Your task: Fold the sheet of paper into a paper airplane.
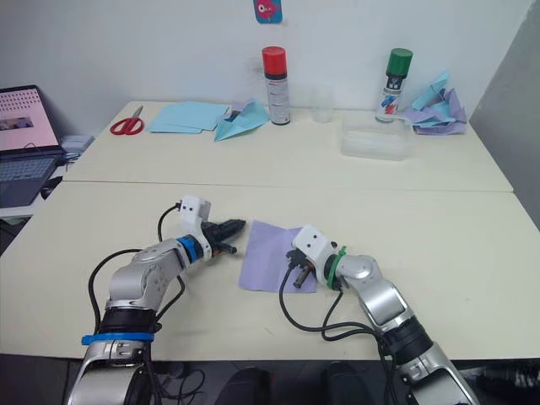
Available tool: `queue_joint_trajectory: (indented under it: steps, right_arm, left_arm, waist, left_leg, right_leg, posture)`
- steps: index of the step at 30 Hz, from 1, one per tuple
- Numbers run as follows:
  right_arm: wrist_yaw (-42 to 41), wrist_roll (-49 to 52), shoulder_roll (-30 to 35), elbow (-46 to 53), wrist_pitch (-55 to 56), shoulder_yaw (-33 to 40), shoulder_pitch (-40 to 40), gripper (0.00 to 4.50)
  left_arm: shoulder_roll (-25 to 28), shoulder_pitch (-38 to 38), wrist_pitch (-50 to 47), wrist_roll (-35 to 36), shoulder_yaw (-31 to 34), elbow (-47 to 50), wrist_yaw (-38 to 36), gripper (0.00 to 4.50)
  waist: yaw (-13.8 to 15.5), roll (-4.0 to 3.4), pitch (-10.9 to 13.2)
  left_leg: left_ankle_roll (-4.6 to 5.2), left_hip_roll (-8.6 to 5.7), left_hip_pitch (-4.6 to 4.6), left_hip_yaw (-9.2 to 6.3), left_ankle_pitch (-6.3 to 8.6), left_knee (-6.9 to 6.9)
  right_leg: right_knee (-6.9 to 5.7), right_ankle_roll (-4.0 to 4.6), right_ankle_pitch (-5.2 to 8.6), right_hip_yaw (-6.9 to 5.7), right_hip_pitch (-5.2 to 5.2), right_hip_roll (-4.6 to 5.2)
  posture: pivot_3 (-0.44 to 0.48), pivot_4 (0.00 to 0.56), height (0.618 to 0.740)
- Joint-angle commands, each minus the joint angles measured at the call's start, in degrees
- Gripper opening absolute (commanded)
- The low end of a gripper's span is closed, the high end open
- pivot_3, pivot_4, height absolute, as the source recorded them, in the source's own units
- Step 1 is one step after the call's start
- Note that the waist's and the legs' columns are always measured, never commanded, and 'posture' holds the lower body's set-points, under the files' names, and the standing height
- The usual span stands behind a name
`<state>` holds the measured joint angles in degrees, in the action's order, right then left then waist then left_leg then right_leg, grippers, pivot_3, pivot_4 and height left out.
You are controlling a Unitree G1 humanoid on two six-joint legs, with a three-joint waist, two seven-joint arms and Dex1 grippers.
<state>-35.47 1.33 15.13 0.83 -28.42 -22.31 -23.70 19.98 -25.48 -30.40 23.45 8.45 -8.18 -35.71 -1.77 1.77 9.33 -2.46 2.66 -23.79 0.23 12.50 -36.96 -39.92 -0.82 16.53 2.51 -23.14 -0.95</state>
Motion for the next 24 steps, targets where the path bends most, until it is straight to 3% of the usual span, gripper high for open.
queue_joint_trajectory:
  steps: [1,6,13,21,24]
  right_arm:
    - [0.2,-0.4,0.0,-2.2,-0.5,0.4,0.4,0.03]
    - [0.0,0.0,-0.3,-2.4,-0.2,1.3,-0.1,0.03]
    - [-1.1,2.1,0.5,0.4,-1.9,4.2,-0.3,0.03]
    - [5.3,4.7,-1.6,2.3,-1.1,13.4,-1.9,2.71]
    - [6.1,5.0,-1.7,2.0,-2.2,14.1,-2.0,2.71]
  left_arm:
    - [1.7,2.0,2.8,0.6,-2.1,10.1,-3.4,0.0]
    - [5.0,4.8,2.9,-4.2,-10.5,13.3,-6.3,0.0]
    - [9.1,6.3,3.5,-12.7,-19.8,8.0,-8.2,0.0]
    - [11.1,5.5,6.8,-17.2,-22.4,4.1,-10.0,0.0]
    - [11.1,5.4,7.4,-17.3,-22.3,3.7,-10.6,0.0]
  waist:
    - [0.0,0.0,0.0]
    - [-0.1,-0.02,0.0]
    - [0.0,-0.03,0.0]
    - [0.0,-0.04,0.0]
    - [0.0,-0.04,0.0]
  left_leg:
    - [0.0,-0.01,0.01,0.0,0.0,0.0]
    - [0.0,-0.04,0.07,0.03,0.0,0.02]
    - [0.0,-0.07,0.05,0.03,0.0,0.02]
    - [0.0,-0.04,0.01,0.04,0.0,0.04]
    - [0.0,-0.03,0.02,0.08,0.0,0.05]
  right_leg:
    - [0.0,0.0,0.0,0.02,0.0,0.0]
    - [-0.01,0.0,0.0,0.03,0.03,-0.01]
    - [0.0,0.0,0.0,0.04,-0.01,-0.03]
    - [0.04,0.0,0.0,0.04,-0.03,-0.01]
    - [0.03,0.01,0.0,0.02,-0.03,-0.01]
  posture:
    - [0.0,0.15,0.74]
    - [0.0,0.15,0.74]
    - [0.0,0.15,0.74]
    - [0.0,0.15,0.74]
    - [0.0,0.15,0.74]
